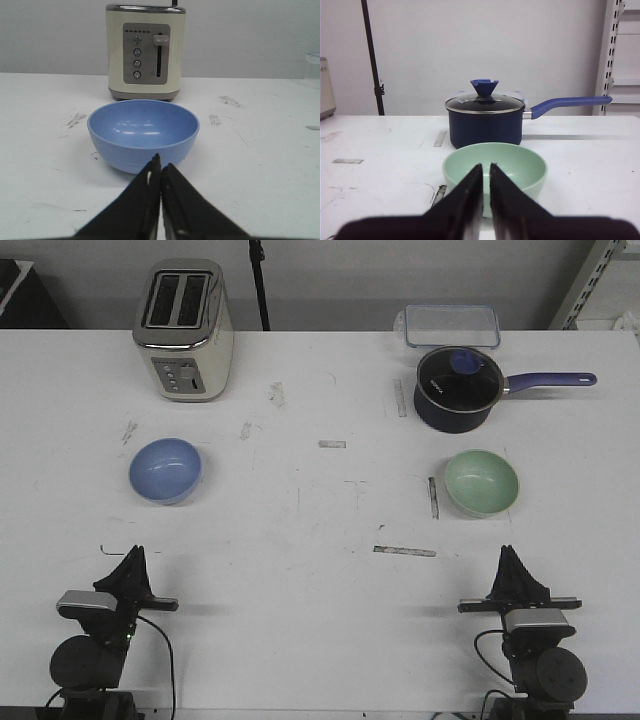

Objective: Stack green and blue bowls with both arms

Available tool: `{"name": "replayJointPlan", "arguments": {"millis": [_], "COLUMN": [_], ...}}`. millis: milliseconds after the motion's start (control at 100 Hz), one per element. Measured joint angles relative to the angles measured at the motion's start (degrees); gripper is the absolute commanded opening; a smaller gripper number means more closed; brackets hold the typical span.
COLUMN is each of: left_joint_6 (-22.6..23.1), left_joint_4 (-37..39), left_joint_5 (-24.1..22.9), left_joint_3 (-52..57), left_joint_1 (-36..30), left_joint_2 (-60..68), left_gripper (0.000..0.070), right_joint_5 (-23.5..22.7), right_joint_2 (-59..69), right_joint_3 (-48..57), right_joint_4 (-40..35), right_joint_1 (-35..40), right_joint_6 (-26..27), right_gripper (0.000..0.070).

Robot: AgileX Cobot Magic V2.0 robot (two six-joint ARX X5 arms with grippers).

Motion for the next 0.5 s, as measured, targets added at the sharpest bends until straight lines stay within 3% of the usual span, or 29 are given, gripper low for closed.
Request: {"name": "replayJointPlan", "arguments": {"millis": [290,500], "left_joint_6": [0.02,0.00], "left_joint_4": [0.00,0.00], "left_joint_5": [0.00,0.00], "left_joint_3": [0.00,0.00], "left_joint_1": [0.00,0.00], "left_joint_2": [0.00,0.00], "left_gripper": [0.0002,0.0002], "right_joint_5": [0.00,0.00], "right_joint_2": [0.00,1.73], "right_joint_3": [0.20,6.54], "right_joint_4": [0.35,-4.66], "right_joint_1": [0.00,0.00], "right_joint_6": [1.01,1.66], "right_gripper": [0.0012,0.0010]}}
